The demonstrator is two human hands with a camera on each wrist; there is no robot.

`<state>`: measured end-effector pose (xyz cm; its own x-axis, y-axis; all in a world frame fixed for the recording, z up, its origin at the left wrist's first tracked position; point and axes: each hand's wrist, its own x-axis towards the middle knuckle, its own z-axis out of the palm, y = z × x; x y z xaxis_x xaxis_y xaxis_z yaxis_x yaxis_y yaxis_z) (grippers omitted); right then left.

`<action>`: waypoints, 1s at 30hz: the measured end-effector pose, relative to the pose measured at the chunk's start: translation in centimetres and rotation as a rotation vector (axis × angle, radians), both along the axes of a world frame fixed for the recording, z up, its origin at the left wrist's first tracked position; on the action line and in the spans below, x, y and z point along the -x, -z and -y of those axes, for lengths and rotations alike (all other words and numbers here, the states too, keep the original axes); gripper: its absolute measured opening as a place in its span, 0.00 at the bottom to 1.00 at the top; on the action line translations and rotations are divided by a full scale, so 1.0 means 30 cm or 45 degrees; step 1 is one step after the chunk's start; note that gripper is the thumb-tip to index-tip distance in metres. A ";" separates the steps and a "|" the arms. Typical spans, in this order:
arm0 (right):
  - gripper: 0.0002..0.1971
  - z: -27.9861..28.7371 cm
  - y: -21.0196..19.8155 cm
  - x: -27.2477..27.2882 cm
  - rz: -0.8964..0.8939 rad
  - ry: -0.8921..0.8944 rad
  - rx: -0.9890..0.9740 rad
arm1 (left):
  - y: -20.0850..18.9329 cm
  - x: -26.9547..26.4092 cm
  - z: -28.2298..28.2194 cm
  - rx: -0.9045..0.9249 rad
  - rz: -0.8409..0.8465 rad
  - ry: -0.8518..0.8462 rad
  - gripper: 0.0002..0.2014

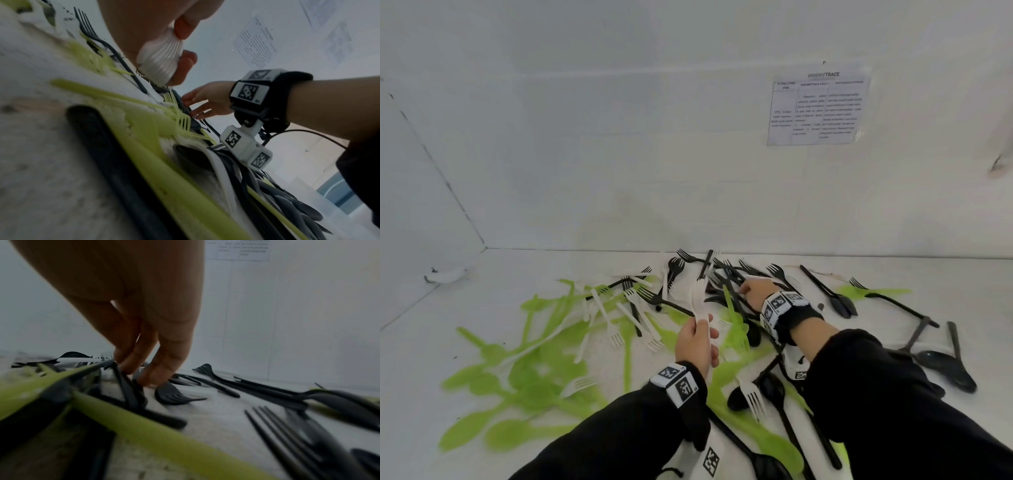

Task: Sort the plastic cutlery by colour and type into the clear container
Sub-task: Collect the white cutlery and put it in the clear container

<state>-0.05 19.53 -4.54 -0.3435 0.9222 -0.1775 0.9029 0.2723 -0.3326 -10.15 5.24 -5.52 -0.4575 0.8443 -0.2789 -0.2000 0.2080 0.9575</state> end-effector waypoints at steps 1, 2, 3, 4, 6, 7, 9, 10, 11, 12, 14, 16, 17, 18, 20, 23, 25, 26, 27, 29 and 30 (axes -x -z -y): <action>0.15 -0.015 0.007 0.000 -0.004 0.030 0.006 | 0.004 -0.009 -0.010 0.006 0.001 -0.009 0.09; 0.16 -0.026 0.009 -0.005 0.013 0.061 0.014 | 0.008 -0.017 -0.019 0.013 0.007 -0.018 0.09; 0.17 -0.036 0.013 -0.010 0.020 0.073 0.025 | 0.010 -0.025 -0.027 0.017 0.013 -0.025 0.09; 0.17 -0.047 0.020 -0.016 0.045 0.064 0.015 | 0.013 -0.030 -0.035 0.018 0.013 -0.030 0.09; 0.16 -0.056 0.032 -0.021 0.081 0.053 0.004 | 0.014 -0.038 -0.048 0.015 0.000 -0.035 0.10; 0.15 -0.061 0.039 -0.018 0.112 0.042 -0.001 | 0.014 -0.040 -0.054 0.012 -0.008 -0.037 0.10; 0.14 -0.068 0.047 -0.015 0.123 0.026 -0.021 | 0.015 -0.043 -0.062 0.009 -0.017 -0.046 0.10; 0.14 -0.068 0.048 -0.010 0.142 0.021 -0.009 | 0.016 -0.043 -0.064 0.009 -0.020 -0.052 0.10; 0.16 -0.070 0.045 -0.008 0.157 0.021 0.005 | 0.017 -0.042 -0.063 0.009 -0.024 -0.058 0.10; 0.20 -0.071 0.040 -0.008 0.158 0.016 0.001 | 0.019 -0.040 -0.061 0.009 -0.032 -0.061 0.10; 0.22 -0.083 0.042 -0.007 0.166 -0.003 0.002 | 0.021 -0.036 -0.056 0.004 -0.050 -0.061 0.09; 0.17 -0.081 0.044 -0.008 0.225 -0.050 0.016 | 0.024 -0.034 -0.050 0.003 -0.041 -0.066 0.09; 0.15 -0.079 0.044 -0.010 0.256 -0.067 0.022 | 0.025 -0.031 -0.049 0.000 -0.034 -0.068 0.09; 0.15 -0.077 0.047 -0.014 0.258 -0.065 0.007 | 0.026 -0.027 -0.048 -0.003 -0.030 -0.070 0.09; 0.17 -0.064 0.029 -0.025 0.212 -0.027 -0.041 | 0.026 -0.019 -0.045 -0.005 -0.032 -0.077 0.09; 0.18 -0.078 -0.014 -0.053 0.232 0.067 -0.059 | 0.030 -0.015 -0.039 -0.010 -0.018 -0.089 0.09; 0.17 -0.090 -0.034 -0.083 0.249 0.122 -0.057 | 0.025 -0.020 -0.037 -0.008 -0.001 -0.086 0.09; 0.17 -0.083 -0.052 -0.095 0.266 0.117 -0.092 | 0.020 -0.024 -0.036 -0.008 0.018 -0.083 0.09; 0.17 -0.078 -0.069 -0.106 0.258 0.094 -0.143 | 0.015 -0.029 -0.037 -0.013 0.037 -0.080 0.08; 0.18 -0.058 -0.096 -0.113 0.201 0.109 -0.186 | 0.008 -0.040 -0.040 -0.025 0.051 -0.079 0.07; 0.18 -0.052 -0.111 -0.112 0.138 0.175 -0.183 | 0.006 -0.046 -0.043 -0.030 0.045 -0.081 0.06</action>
<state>3.32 21.09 -1.20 -0.1991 0.9775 -0.0698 0.9632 0.1821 -0.1978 -8.78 6.53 -5.71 -0.5007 0.8203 -0.2764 -0.2458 0.1715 0.9540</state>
